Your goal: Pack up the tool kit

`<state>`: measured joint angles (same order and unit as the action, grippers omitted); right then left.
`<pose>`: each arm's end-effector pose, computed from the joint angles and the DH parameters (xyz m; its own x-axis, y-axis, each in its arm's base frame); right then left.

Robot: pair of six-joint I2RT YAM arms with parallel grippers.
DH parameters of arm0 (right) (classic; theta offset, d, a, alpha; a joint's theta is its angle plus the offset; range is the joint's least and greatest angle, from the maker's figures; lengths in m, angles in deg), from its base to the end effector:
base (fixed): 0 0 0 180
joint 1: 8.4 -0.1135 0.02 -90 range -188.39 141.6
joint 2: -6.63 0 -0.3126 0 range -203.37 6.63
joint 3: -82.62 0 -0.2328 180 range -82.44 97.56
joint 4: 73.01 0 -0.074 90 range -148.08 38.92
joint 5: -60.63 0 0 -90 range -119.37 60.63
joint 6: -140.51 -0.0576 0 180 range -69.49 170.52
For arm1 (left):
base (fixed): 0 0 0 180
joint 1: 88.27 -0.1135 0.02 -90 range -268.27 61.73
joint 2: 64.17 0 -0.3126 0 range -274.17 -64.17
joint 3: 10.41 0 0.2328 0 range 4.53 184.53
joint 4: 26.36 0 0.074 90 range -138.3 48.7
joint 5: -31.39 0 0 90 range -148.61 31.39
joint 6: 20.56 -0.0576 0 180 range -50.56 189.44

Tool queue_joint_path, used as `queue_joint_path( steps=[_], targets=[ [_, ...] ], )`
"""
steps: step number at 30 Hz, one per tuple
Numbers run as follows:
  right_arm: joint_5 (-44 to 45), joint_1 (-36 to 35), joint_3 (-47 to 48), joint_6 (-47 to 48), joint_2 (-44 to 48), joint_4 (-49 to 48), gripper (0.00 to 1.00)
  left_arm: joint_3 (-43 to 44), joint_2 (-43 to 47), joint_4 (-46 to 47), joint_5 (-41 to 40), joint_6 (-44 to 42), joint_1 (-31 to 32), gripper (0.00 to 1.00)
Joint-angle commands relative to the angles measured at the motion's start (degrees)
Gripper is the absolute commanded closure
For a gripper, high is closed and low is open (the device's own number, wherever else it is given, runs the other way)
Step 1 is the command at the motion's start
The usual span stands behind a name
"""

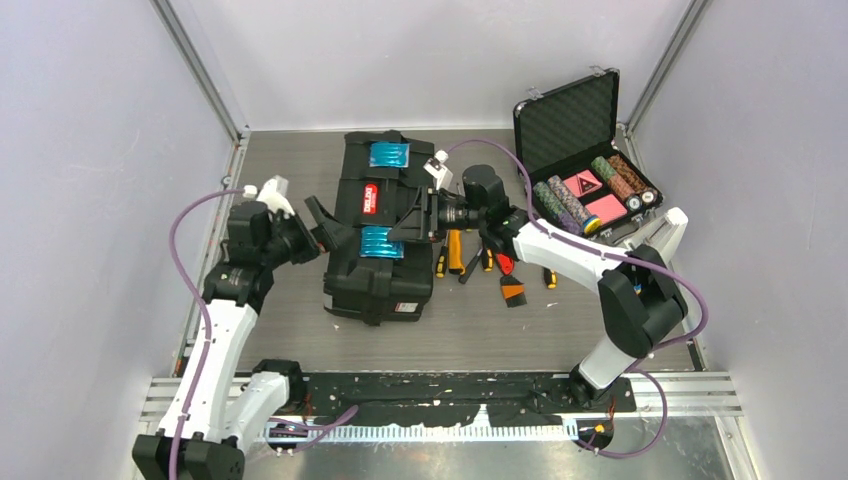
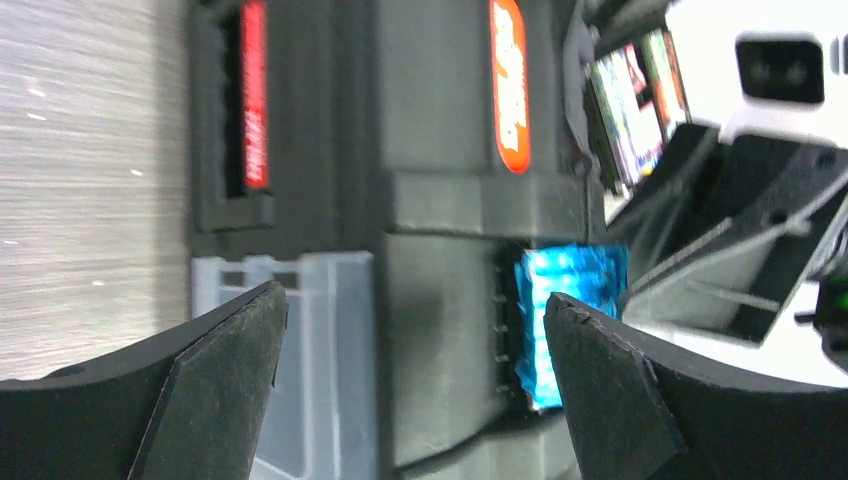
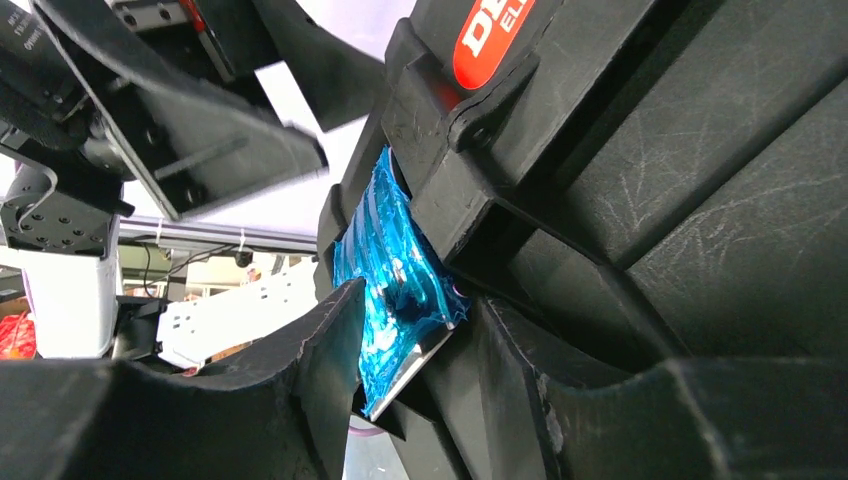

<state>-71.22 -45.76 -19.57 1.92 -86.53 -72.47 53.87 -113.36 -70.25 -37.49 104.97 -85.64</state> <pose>0.2741 0.2576 0.3320 -0.8655 0.0421 -0.4992 -0.4731 0.2587 0.8422 0.1513 -0.0277 0.3492 -0.5998 -0.5151 -0.6123 0.0119 0.7594 -0.6505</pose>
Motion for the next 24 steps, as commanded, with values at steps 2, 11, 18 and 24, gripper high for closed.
queue_joint_path(
  steps=[2, 11, 18, 24],
  targets=[
    [6.20, 0.71, 1.64, 2.73, 2.35, 1.90, 0.50, -3.77, -0.71, 2.64, 3.71, -0.01, 4.72, 0.05],
    [6.15, 0.78, -4.88, 0.75, 7.35, -0.37, 0.50, -10.49, 0.72, 4.47, 0.94, 0.98, 7.01, 0.27],
    [5.79, 0.77, -9.11, -0.45, 10.30, -3.63, 0.51, -15.32, 0.11, 6.47, -1.91, 2.62, 8.14, 0.35],
    [2.43, 0.69, -9.91, -5.04, 9.19, -11.91, 0.51, -15.74, -1.14, 6.81, -5.88, 2.95, 10.48, 0.39]
  ],
)
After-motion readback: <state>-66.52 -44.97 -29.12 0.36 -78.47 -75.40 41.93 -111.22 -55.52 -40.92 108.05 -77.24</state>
